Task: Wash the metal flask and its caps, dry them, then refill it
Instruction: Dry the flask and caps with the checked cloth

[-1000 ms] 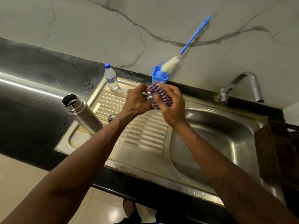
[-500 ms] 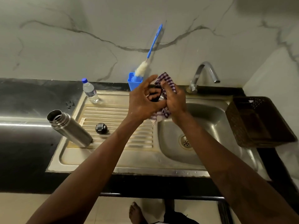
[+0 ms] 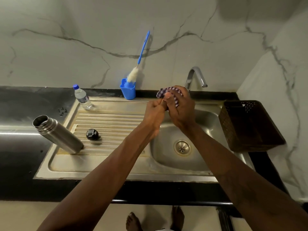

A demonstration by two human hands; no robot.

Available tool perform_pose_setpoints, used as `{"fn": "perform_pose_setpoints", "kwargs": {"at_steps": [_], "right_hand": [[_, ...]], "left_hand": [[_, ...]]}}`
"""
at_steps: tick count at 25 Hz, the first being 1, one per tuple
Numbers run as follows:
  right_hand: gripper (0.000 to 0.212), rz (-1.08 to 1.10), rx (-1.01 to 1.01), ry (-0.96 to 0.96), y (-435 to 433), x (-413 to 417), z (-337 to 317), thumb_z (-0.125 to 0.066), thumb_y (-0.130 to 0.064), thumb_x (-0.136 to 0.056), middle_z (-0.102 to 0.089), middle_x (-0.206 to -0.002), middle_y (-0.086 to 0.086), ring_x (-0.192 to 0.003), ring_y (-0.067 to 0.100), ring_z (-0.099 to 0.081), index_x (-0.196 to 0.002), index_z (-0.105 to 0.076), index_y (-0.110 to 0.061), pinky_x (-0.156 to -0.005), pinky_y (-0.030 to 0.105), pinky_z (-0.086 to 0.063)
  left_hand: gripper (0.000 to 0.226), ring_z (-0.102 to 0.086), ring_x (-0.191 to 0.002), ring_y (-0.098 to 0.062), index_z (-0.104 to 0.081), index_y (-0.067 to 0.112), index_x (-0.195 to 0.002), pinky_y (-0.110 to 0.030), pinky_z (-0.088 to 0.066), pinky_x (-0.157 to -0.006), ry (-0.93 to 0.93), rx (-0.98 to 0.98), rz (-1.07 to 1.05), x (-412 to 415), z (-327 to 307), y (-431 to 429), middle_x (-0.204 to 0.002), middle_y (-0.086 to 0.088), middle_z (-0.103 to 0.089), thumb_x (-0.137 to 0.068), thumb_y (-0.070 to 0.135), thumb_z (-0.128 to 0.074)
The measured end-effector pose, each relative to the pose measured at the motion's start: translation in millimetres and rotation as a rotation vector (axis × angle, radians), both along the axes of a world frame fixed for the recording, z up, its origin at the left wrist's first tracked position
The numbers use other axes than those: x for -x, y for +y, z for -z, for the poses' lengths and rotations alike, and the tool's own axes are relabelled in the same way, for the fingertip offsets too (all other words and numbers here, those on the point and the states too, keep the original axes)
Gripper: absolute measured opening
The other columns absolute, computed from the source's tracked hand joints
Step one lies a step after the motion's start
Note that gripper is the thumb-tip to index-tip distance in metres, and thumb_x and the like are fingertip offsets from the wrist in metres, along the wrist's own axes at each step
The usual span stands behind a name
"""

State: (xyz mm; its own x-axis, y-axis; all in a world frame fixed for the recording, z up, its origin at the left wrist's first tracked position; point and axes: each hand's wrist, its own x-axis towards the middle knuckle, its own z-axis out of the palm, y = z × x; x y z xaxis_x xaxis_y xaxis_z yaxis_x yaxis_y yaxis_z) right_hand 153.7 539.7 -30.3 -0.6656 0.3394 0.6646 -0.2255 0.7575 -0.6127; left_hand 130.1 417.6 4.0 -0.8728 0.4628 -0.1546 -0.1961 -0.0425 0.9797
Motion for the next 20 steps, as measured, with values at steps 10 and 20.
{"fn": "perform_pose_setpoints", "kwargs": {"at_steps": [10,20], "right_hand": [[0.033,0.037,1.234,-0.742,57.4,4.2,-66.0,-0.042,-0.035,-0.104,-0.067,-0.078,0.010,-0.065,0.020,-0.062,-0.088,-0.062,-0.014,-0.058,0.028,-0.050],[0.047,-0.032,0.047,-0.138,69.2,12.6,-36.0,-0.042,-0.052,-0.104,-0.069,-0.088,0.000,-0.079,0.012,-0.065,-0.097,-0.069,-0.015,-0.073,0.039,-0.059]], "left_hand": [[0.028,-0.060,-0.064,0.003,-0.063,0.014,-0.078,-0.040,-0.041,-0.116,0.948,0.365,0.087,5.2,16.6,33.6,-0.071,0.010,-0.062,-0.105,0.016,-0.055],[0.028,-0.069,-0.094,-0.025,-0.073,-0.004,-0.100,-0.034,-0.056,-0.083,-0.080,-0.220,-0.146,2.9,-4.9,68.0,-0.094,-0.013,-0.075,-0.108,0.013,-0.052]]}}
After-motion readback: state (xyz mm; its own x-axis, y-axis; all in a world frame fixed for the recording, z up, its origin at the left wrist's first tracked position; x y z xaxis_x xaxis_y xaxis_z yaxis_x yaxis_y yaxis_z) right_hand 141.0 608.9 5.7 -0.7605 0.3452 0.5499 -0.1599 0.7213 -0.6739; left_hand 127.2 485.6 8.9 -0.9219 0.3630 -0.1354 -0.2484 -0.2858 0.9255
